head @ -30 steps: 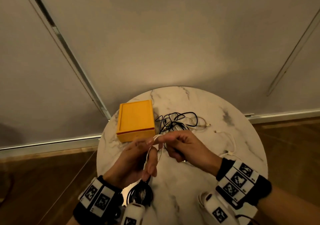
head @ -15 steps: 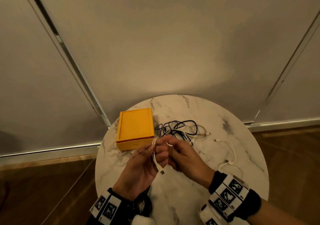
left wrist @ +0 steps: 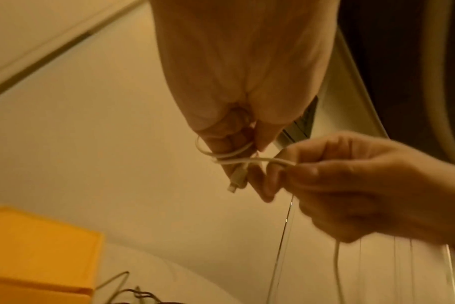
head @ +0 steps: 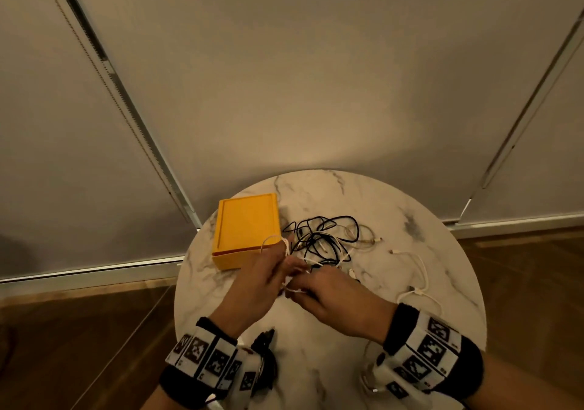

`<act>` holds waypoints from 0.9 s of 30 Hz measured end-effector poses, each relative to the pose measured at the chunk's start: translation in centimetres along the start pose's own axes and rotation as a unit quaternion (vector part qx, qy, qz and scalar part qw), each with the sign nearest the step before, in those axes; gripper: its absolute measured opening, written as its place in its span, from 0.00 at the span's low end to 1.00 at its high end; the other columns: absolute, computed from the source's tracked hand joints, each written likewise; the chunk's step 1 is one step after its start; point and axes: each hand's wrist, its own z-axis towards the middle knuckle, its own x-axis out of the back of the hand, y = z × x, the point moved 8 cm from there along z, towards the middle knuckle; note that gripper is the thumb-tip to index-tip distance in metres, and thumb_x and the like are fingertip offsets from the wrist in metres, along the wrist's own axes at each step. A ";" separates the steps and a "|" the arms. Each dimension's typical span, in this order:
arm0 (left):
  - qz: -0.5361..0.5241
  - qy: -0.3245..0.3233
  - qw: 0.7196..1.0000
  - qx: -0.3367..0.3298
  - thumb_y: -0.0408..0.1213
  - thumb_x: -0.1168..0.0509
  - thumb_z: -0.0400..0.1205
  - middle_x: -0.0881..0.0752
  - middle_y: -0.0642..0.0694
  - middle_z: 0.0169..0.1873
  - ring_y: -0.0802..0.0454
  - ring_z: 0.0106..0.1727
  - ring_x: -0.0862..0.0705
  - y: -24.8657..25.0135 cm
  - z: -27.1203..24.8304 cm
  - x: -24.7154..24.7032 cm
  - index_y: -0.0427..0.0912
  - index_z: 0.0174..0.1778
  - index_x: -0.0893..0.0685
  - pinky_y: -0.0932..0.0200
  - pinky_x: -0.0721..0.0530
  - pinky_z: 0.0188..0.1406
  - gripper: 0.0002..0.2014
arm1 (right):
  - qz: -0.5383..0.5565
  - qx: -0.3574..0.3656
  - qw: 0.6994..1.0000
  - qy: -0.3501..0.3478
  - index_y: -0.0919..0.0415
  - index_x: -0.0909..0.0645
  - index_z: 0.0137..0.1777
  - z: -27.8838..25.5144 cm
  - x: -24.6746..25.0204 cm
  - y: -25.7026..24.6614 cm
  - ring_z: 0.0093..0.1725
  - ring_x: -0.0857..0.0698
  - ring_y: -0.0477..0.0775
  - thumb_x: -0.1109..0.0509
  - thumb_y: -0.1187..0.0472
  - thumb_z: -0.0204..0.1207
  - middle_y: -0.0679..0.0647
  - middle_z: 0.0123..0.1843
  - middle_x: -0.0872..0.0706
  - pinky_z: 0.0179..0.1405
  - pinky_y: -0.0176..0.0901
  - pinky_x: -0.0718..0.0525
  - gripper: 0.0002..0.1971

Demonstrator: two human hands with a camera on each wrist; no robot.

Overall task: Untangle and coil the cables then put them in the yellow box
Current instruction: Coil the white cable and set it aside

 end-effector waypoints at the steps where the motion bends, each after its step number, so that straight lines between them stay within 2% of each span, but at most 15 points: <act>1: 0.049 -0.021 0.999 -0.004 0.50 0.45 0.86 0.11 0.53 0.43 0.66 0.42 0.15 -0.3 -0.3 -0.2 0.44 0.53 0.18 0.61 0.19 0.45 0.16 | -0.012 0.004 1.000 -0.001 0.56 0.15 0.51 0.0 0.3 0.3 0.39 0.17 0.54 0.37 0.54 0.83 0.53 0.41 0.12 0.38 0.49 0.22 0.11; 3: 0.052 -0.093 0.994 0.017 0.50 0.47 0.85 0.14 0.54 0.33 0.61 0.35 0.16 -1.0 -1.0 -1.1 0.42 0.44 0.19 0.56 0.19 0.38 0.17 | -0.023 0.004 1.000 -0.002 0.52 0.15 0.51 -0.1 1.1 0.9 0.39 0.16 0.51 0.34 0.52 0.81 0.49 0.41 0.11 0.39 0.47 0.21 0.08; 6: -0.018 -0.181 0.980 0.077 0.43 0.47 0.87 0.13 0.46 0.30 0.52 0.27 0.17 -1.8 -2.5 -2.4 0.35 0.42 0.20 0.57 0.19 0.33 0.17 | -0.001 0.012 1.000 -0.007 0.52 0.15 0.48 -0.1 1.6 1.3 0.38 0.17 0.47 0.31 0.49 0.79 0.48 0.39 0.13 0.41 0.47 0.19 0.08; 9: -0.110 -0.183 0.969 0.124 0.45 0.45 0.85 0.19 0.46 0.24 0.52 0.24 0.26 -1.9 -3.6 -2.6 0.40 0.36 0.20 0.57 0.28 0.30 0.17 | 0.045 0.023 0.999 -0.013 0.54 0.17 0.47 -0.3 1.5 1.2 0.36 0.19 0.43 0.29 0.50 0.79 0.46 0.37 0.15 0.38 0.40 0.22 0.09; 11: -0.189 -0.186 0.954 0.141 0.47 0.44 0.85 0.24 0.44 0.24 0.51 0.24 0.32 -1.7 -4.0 -2.6 0.44 0.41 0.13 0.58 0.31 0.29 0.17 | 0.091 0.013 0.996 -0.001 0.54 0.18 0.50 -0.5 1.3 1.4 0.33 0.22 0.43 0.29 0.50 0.79 0.43 0.33 0.19 0.34 0.35 0.26 0.09; 13: -0.251 -0.208 0.937 0.130 0.47 0.41 0.85 0.29 0.48 0.22 0.53 0.23 0.35 -1.1 -4.4 -2.9 0.41 0.48 0.11 0.60 0.35 0.26 0.16 | 0.153 -0.012 0.988 0.004 0.54 0.19 0.55 -0.8 0.9 2.0 0.31 0.24 0.43 0.28 0.49 0.78 0.44 0.32 0.22 0.32 0.36 0.27 0.11; 15: -0.304 -0.209 0.920 0.132 0.46 0.38 0.83 0.32 0.51 0.20 0.56 0.21 0.38 -0.9 -4.6 -2.9 0.36 0.48 0.12 0.63 0.37 0.25 0.16 | 0.191 -0.012 0.982 0.001 0.54 0.18 0.57 -0.9 0.2 1.9 0.32 0.22 0.45 0.30 0.47 0.79 0.48 0.33 0.18 0.33 0.44 0.23 0.13; 17: -0.372 -0.194 0.895 0.151 0.48 0.34 0.82 0.33 0.52 0.18 0.58 0.19 0.39 -0.8 -4.5 -2.8 0.37 0.45 0.11 0.65 0.35 0.23 0.16 | 0.228 -0.005 0.974 0.001 0.55 0.17 0.54 -0.9 -0.2 1.4 0.36 0.18 0.49 0.35 0.44 0.82 0.48 0.37 0.14 0.37 0.51 0.19 0.15; 19: -0.454 -0.198 0.853 0.167 0.50 0.32 0.80 0.33 0.54 0.16 0.60 0.18 0.39 -0.6 -4.8 -3.2 0.36 0.45 0.11 0.67 0.33 0.22 0.18 | 0.279 -0.007 0.960 0.007 0.59 0.16 0.48 -1.0 -0.3 1.0 0.34 0.20 0.47 0.39 0.44 0.83 0.44 0.36 0.14 0.35 0.43 0.21 0.19; 21: -0.523 -0.217 0.806 0.170 0.47 0.35 0.83 0.29 0.54 0.15 0.60 0.16 0.38 -0.1 -5.1 -3.8 0.31 0.52 0.13 0.67 0.30 0.23 0.20 | 0.309 -0.013 0.951 0.026 0.58 0.17 0.41 -0.9 0.2 1.1 0.31 0.25 0.44 0.38 0.44 0.81 0.43 0.31 0.19 0.33 0.38 0.28 0.19; 22: -0.550 -0.225 0.787 0.167 0.45 0.37 0.85 0.27 0.54 0.15 0.58 0.16 0.38 0.4 -5.1 -3.9 0.27 0.57 0.15 0.66 0.28 0.24 0.21 | 0.314 -0.018 0.949 0.037 0.57 0.18 0.38 -0.9 0.5 1.3 0.30 0.27 0.45 0.37 0.43 0.80 0.45 0.30 0.22 0.32 0.40 0.29 0.19; 24: -0.586 -0.227 0.762 0.158 0.43 0.41 0.87 0.27 0.53 0.14 0.55 0.15 0.38 1.1 -4.9 -4.1 0.25 0.61 0.18 0.67 0.26 0.25 0.22 | 0.336 -0.023 0.940 0.058 0.61 0.20 0.33 -0.7 0.9 1.6 0.29 0.30 0.49 0.35 0.43 0.79 0.57 0.28 0.27 0.31 0.44 0.32 0.22; 26: -0.600 -0.208 0.757 0.152 0.46 0.39 0.86 0.31 0.52 0.13 0.56 0.15 0.37 1.7 -4.5 -4.2 0.30 0.58 0.14 0.68 0.26 0.25 0.20 | 0.382 -0.030 0.920 0.078 0.62 0.20 0.31 -0.4 1.2 1.6 0.26 0.33 0.51 0.36 0.45 0.80 0.63 0.27 0.30 0.27 0.42 0.35 0.23; 27: -0.619 -0.196 0.746 0.150 0.46 0.39 0.86 0.30 0.53 0.13 0.59 0.14 0.33 2.0 -4.2 -4.4 0.33 0.55 0.13 0.68 0.26 0.26 0.19 | 0.406 -0.032 0.909 0.088 0.58 0.19 0.31 -0.3 1.4 1.3 0.25 0.34 0.51 0.37 0.47 0.82 0.63 0.26 0.31 0.26 0.41 0.36 0.21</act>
